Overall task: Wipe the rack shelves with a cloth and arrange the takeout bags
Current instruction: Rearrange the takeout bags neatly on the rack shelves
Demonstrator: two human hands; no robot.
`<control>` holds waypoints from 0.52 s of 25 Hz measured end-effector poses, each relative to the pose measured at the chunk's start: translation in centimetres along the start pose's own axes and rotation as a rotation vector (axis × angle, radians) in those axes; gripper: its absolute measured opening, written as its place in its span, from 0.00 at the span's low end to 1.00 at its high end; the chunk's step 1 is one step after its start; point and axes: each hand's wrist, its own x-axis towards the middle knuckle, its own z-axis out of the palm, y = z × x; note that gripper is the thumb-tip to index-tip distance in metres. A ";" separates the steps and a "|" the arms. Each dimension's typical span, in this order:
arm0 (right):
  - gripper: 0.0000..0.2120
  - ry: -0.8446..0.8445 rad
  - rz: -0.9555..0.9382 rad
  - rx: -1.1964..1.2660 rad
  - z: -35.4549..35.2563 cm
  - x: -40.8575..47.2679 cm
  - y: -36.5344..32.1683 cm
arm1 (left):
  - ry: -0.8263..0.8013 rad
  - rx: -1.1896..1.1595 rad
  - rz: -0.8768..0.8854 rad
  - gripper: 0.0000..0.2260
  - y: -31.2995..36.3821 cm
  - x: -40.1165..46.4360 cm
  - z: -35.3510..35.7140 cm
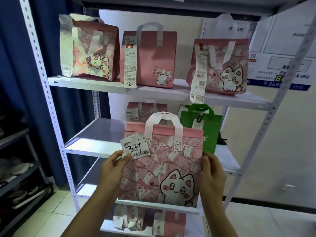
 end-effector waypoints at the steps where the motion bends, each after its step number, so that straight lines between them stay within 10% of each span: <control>1: 0.11 -0.015 0.026 -0.023 0.4 -1.9 0.4 | 0.009 0.001 -0.010 0.06 -0.3 -0.3 -0.8; 13: 0.07 -0.105 0.207 -0.058 1.0 -9.8 3.3 | 0.031 0.139 -0.090 0.06 -4.9 -4.7 -6.6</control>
